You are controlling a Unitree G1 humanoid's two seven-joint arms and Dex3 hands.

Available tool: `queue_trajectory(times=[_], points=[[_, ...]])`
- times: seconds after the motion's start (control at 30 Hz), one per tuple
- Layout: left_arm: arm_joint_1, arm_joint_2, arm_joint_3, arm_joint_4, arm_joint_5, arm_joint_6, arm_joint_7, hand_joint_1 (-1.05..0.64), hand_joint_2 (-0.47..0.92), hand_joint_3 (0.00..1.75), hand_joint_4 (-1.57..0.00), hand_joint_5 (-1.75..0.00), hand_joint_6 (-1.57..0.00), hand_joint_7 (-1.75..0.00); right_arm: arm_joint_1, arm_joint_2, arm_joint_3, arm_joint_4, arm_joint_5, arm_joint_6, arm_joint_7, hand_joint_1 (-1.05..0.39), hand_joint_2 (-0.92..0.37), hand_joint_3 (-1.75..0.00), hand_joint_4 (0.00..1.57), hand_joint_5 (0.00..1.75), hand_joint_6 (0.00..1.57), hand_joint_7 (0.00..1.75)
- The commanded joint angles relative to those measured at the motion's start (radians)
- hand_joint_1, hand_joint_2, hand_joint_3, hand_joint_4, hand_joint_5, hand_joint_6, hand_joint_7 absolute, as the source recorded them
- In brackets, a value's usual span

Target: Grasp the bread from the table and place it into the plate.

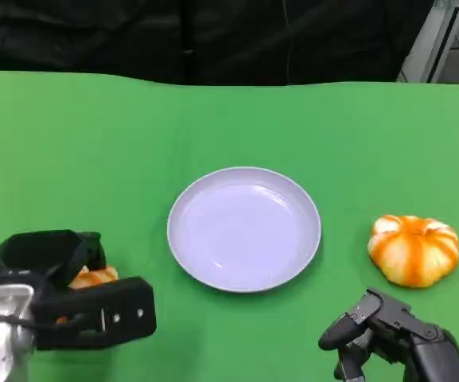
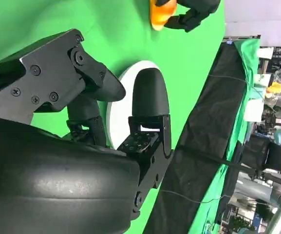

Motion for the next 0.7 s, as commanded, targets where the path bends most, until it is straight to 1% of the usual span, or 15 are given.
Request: queue_trajectory(times=[0.03,0.1,0.17,0.23,0.27,0.33,0.43,0.5,0.57,0.7], points=[[0.037,0.024,0.029,0.029,-0.054,-0.164,0.213,-0.29,0.88,0.38,-0.84,-1.75,-0.63,-1.74,0.012,-0.002,0.000,-0.012,0.001,-0.002,-0.008,-0.03,-0.53,-1.14,0.62,1.63,0.70,1.31],[0.041,0.026,0.037,0.057,-0.067,-0.250,0.325,-0.25,0.67,0.75,-0.84,-1.75,-0.63,-1.75,0.013,-0.002,0.000,-0.015,-0.001,-0.001,-0.010,-0.03,-0.53,-1.14,0.62,1.62,0.70,1.31],[0.040,0.017,0.051,0.097,-0.076,-0.380,0.505,-0.23,0.61,0.86,-0.81,-1.75,-0.61,-1.75,0.012,-0.001,0.002,-0.019,-0.007,-0.002,-0.013,-0.02,-0.54,-1.14,0.62,1.62,0.70,1.31],[0.032,0.013,0.053,0.133,-0.074,-0.463,0.619,-0.20,0.52,1.03,-0.81,-1.75,-0.62,-1.75,0.011,-0.001,0.004,-0.020,-0.008,-0.003,-0.015,-0.02,-0.53,-1.14,0.62,1.63,0.70,1.31],[0.021,0.010,0.048,0.153,-0.066,-0.503,0.674,-0.19,0.50,1.06,-0.81,-1.75,-0.62,-1.75,0.009,-0.002,0.002,-0.019,-0.001,-0.001,-0.012,-0.02,-0.53,-1.14,0.62,1.63,0.70,1.31],[0.004,0.001,0.036,0.169,-0.045,-0.543,0.745,-0.21,0.49,1.17,-0.84,-1.75,-0.63,-1.75,0.008,-0.007,-0.003,-0.019,0.011,0.001,-0.004,-0.03,-0.53,-1.14,0.62,1.63,0.69,1.31],[-0.004,-0.028,0.032,0.140,-0.069,-0.556,0.728,-0.21,0.46,1.24,-0.87,-1.75,-0.66,-1.75,0.008,-0.008,-0.005,-0.021,0.007,0.003,-0.004,-0.03,-0.53,-1.14,0.61,1.64,0.69,1.31],[-0.011,-0.040,0.028,0.125,-0.078,-0.567,0.715,-0.21,0.46,1.26,-0.87,-1.75,-0.66,-1.75,0.008,-0.009,-0.005,-0.023,-0.002,0.006,-0.006,-0.03,-0.53,-1.15,0.62,1.63,0.70,1.31],[-0.040,-0.056,0.010,0.131,-0.070,-0.593,0.721,-0.19,0.42,1.28,-0.89,-1.75,-0.67,-1.75,0.008,-0.009,-0.005,-0.020,0.003,0.001,-0.004,-0.03,-0.52,-1.15,0.62,1.63,0.70,1.31],[-0.057,-0.064,0.001,0.144,-0.063,-0.611,0.729,-0.17,0.39,1.32,-0.90,-1.75,-0.67,-1.75,0.007,-0.011,-0.007,-0.020,0.007,0.000,-0.002,-0.02,-0.52,-1.15,0.62,1.62,0.70,1.31]])
